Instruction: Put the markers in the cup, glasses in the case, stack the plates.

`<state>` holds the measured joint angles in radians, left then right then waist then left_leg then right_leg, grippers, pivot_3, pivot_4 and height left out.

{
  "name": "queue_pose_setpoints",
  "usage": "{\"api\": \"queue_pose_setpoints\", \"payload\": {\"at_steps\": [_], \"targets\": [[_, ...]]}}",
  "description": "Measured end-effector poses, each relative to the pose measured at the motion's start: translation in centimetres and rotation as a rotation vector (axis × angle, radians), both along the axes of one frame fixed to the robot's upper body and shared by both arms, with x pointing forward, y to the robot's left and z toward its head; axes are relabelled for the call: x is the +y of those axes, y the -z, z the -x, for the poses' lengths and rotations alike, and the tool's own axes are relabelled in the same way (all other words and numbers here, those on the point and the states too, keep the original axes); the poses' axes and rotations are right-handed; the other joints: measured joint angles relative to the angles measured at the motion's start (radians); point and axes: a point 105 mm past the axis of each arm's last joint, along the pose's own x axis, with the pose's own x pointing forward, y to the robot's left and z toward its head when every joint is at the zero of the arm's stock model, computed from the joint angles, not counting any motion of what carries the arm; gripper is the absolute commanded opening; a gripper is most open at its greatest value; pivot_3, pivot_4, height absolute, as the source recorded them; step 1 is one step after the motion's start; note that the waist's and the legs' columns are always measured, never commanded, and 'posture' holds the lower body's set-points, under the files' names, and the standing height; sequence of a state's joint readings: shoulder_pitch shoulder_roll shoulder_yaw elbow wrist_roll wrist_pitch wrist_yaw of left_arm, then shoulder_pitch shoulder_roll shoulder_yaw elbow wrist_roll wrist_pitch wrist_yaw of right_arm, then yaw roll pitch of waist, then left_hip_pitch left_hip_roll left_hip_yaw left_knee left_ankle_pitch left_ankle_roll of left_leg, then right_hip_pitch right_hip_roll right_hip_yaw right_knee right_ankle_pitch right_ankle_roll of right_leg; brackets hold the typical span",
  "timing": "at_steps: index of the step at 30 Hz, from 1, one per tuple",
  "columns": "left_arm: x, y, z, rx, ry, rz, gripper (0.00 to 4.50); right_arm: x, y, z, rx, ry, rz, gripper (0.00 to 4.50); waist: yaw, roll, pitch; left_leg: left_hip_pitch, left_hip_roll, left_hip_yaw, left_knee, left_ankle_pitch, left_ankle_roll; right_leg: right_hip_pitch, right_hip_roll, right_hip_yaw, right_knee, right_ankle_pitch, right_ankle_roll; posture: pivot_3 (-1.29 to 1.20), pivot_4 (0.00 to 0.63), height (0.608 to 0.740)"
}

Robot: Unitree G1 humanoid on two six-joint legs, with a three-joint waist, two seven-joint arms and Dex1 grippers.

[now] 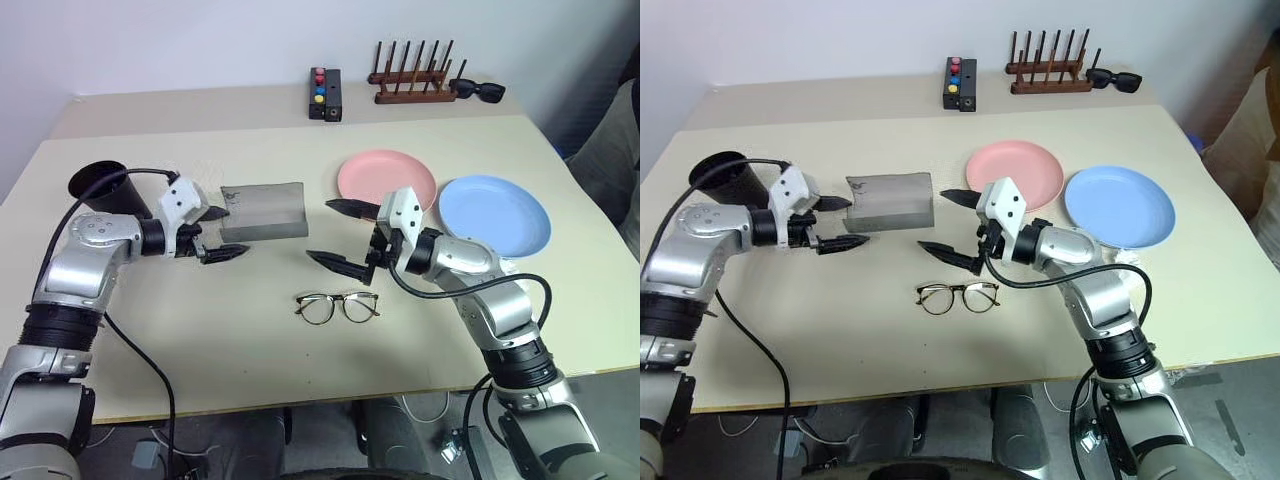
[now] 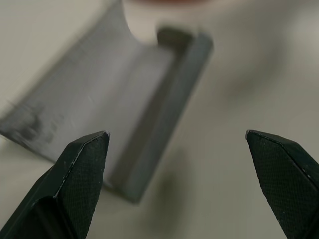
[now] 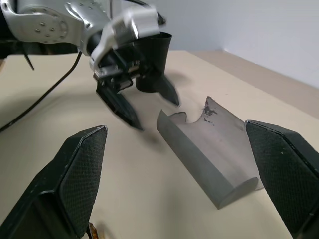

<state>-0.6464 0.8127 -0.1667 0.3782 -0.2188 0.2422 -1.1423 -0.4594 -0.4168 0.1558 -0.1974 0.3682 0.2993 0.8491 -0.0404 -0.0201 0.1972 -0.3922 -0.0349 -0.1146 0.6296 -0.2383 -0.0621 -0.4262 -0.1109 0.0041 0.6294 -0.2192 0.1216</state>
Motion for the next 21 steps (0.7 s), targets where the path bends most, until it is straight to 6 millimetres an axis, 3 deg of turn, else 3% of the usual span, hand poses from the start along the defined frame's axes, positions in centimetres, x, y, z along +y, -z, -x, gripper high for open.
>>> {"api": "queue_pose_setpoints", "payload": {"at_steps": [7,10,17,21], "targets": [[-0.6,1.1,-2.0,-0.008,0.065,-0.13,4.48,-0.8,0.3,0.3,0.007,0.05,-0.005,4.5,0.007,0.0,0.0,-0.001,0.0,0.0,0.0,0.0,0.0,0.0,0.0,0.0,-0.001,0.0,0.001,0.0,0.15,0.734],[-1.4,1.7,-2.4,-0.007,0.103,-0.155,3.62,-1.2,0.6,0.6,0.013,0.072,0.0,4.5,0.004,0.0,0.0,-0.001,0.0,0.0,0.001,0.0,0.0,0.0,0.0,0.0,-0.001,0.0,0.001,0.0,0.15,0.734],[-2.1,2.6,-2.2,0.01,0.146,-0.159,0.08,-2.1,0.8,0.9,0.022,0.111,0.002,4.5,-0.001,0.0,0.0,-0.001,0.0,0.0,0.001,0.0,0.0,0.0,0.0,0.0,0.0,0.0,0.001,0.0,0.15,0.734],[-2.3,2.6,-2.1,0.008,0.162,-0.159,0.03,-2.1,0.8,1.0,0.02,0.112,0.002,4.5,-0.001,0.0,0.0,-0.001,0.0,0.0,0.001,0.0,0.0,0.0,0.0,0.0,0.0,0.0,0.001,0.0,0.15,0.734]]}}
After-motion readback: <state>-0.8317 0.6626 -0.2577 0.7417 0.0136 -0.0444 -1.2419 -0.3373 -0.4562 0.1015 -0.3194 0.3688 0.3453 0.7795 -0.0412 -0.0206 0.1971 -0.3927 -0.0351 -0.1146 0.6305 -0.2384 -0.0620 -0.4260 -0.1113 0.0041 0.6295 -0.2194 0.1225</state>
